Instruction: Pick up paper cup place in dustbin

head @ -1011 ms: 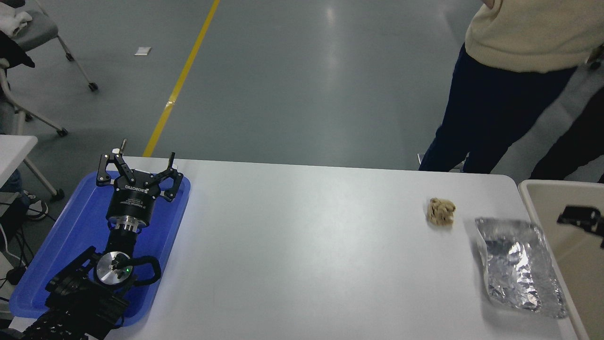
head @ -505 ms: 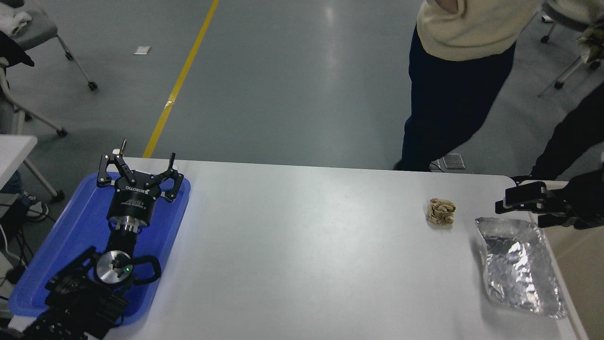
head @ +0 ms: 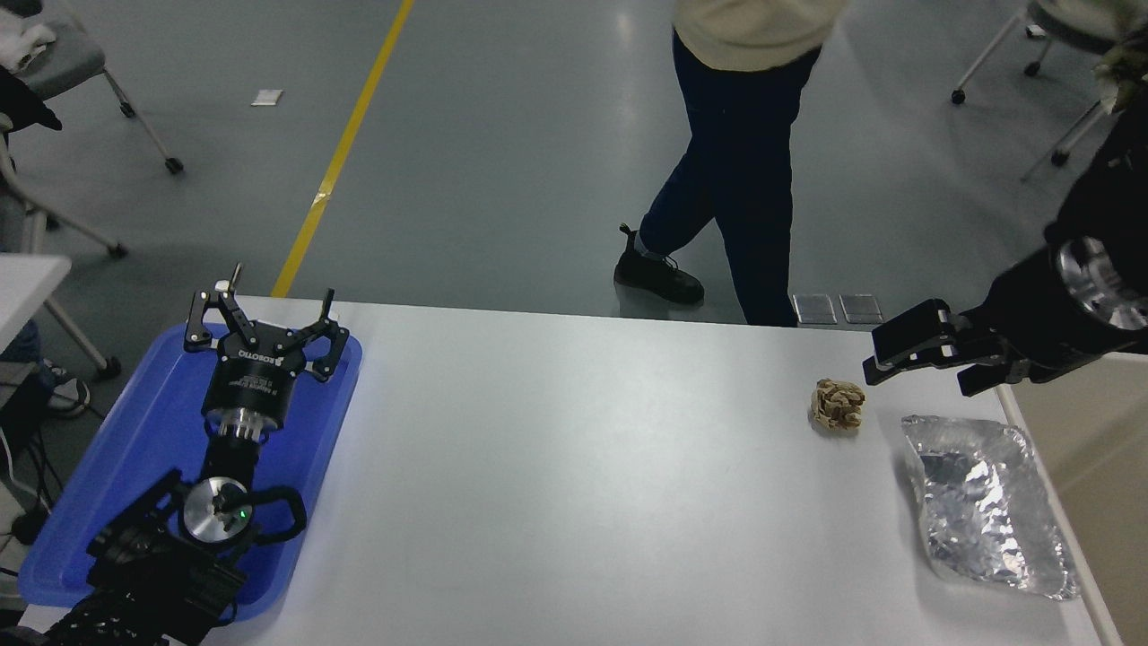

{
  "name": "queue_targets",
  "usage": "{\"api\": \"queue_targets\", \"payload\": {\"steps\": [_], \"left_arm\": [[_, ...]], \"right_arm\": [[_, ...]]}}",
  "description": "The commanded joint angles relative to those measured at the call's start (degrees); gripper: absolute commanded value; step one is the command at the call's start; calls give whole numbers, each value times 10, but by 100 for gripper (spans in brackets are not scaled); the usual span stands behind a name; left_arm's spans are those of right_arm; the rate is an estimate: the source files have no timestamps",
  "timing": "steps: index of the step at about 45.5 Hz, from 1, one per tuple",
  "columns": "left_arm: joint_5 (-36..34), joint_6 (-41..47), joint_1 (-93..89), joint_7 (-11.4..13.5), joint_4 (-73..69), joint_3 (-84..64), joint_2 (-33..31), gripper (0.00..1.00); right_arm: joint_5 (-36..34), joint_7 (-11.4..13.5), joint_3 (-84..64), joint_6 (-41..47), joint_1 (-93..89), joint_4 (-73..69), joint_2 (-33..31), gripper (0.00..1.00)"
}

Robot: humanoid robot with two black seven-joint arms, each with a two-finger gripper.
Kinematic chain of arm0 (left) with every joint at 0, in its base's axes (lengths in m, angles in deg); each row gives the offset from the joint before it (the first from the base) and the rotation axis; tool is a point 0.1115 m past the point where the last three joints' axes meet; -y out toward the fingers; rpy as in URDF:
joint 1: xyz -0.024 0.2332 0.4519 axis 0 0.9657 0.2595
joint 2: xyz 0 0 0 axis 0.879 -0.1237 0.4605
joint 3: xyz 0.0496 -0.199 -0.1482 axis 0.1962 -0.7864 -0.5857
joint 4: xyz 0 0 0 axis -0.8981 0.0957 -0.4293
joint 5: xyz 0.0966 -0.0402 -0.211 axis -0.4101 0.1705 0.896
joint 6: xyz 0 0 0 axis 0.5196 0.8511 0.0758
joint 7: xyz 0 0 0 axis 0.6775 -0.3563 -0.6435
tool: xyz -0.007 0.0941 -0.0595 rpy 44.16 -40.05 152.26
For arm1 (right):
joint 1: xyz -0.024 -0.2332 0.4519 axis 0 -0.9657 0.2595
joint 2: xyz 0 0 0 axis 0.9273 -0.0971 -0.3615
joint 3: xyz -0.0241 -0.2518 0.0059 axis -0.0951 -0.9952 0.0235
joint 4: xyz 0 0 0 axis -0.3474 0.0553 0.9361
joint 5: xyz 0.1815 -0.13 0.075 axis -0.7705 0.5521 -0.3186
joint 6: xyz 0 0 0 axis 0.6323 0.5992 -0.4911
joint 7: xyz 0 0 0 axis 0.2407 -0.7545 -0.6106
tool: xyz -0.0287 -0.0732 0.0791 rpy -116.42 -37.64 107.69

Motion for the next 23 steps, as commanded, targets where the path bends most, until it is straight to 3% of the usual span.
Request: {"api": "queue_targets", "payload": {"steps": [1,6,23], "left_arm": [[0,0,0,0,0,0,0,100],[0,0,0,0,0,0,0,100],[0,0,0,0,0,0,0,100]], "right_arm": [[-99,1,-24,16,37,-10,130,100],[-124,1,-29,18,44,-10,157,100],[-126,1,-63,86,123,-35,155,100]]}}
